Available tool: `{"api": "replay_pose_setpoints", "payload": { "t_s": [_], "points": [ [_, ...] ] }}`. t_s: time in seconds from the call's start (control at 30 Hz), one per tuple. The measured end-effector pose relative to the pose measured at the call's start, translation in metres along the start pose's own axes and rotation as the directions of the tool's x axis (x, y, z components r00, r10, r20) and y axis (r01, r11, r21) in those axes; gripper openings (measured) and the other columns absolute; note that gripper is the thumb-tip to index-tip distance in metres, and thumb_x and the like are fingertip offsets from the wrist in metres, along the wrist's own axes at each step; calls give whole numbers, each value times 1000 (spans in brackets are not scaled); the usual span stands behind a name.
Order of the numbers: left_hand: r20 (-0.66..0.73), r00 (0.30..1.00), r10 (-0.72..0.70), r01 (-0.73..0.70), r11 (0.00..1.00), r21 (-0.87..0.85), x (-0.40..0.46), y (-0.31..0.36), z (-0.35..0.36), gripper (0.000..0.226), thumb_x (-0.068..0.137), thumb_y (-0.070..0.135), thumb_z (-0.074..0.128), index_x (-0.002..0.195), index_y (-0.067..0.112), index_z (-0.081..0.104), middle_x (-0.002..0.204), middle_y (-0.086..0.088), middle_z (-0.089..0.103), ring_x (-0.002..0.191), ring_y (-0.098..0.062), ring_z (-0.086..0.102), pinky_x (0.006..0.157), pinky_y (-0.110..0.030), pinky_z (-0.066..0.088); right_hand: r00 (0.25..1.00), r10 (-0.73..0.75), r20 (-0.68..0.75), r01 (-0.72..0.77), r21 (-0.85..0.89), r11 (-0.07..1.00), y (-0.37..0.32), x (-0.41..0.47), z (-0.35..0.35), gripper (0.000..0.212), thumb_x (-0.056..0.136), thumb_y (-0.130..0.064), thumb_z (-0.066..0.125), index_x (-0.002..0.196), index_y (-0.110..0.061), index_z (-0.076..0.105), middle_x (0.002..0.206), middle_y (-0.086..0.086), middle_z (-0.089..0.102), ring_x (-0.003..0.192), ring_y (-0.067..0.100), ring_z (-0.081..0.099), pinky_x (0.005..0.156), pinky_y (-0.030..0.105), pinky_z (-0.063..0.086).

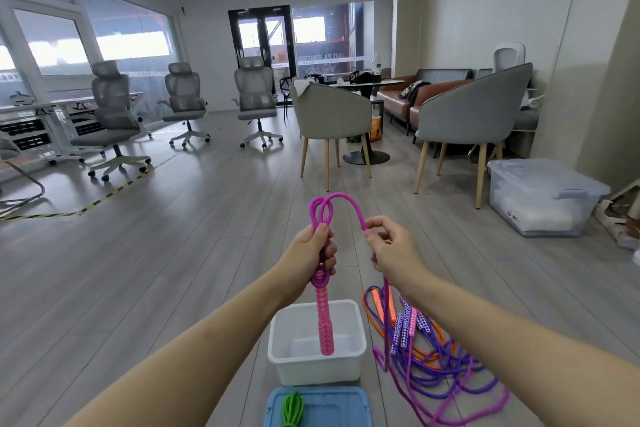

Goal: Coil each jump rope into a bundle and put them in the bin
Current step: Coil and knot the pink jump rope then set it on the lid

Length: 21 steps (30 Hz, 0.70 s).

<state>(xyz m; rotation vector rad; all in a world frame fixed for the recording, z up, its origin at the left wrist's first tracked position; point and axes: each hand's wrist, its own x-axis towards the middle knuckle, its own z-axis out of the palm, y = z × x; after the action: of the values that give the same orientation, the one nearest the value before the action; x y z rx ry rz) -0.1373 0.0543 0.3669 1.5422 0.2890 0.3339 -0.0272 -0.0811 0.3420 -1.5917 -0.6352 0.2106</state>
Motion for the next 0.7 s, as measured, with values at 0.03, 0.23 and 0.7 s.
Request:
{"api": "replay_pose_setpoints", "payload": {
  "t_s": [0.03,0.23,0.7],
  "points": [
    [-18,1000,16,-15,1000,24,2,-1,3,23,112,27,35,101,11,46,70,1,50,59,-15,49,67,-33,48,1000,-8,-9,8,30,1000,-4,-2,5,19,104,-13,54,104,-28,66,71,-5,55,64,18,50,58,35,42],
    [-103,992,71,-65,996,54,10,-6,18,26,112,25,34,106,9,53,79,-4,55,66,-15,56,73,-35,51,999,-28,-40,33,121,992,-22,-13,17,8,95,-9,70,100,-15,70,78,4,69,61,10,62,51,16,46],
    [-213,977,-28,-32,962,-273,14,-2,25,30,112,23,37,102,3,58,87,-10,69,73,-23,68,66,-36,60,994,13,105,-19,58,998,-22,-19,24,11,94,-1,66,101,-7,73,71,6,71,56,13,64,57,25,54]
  ]
}}
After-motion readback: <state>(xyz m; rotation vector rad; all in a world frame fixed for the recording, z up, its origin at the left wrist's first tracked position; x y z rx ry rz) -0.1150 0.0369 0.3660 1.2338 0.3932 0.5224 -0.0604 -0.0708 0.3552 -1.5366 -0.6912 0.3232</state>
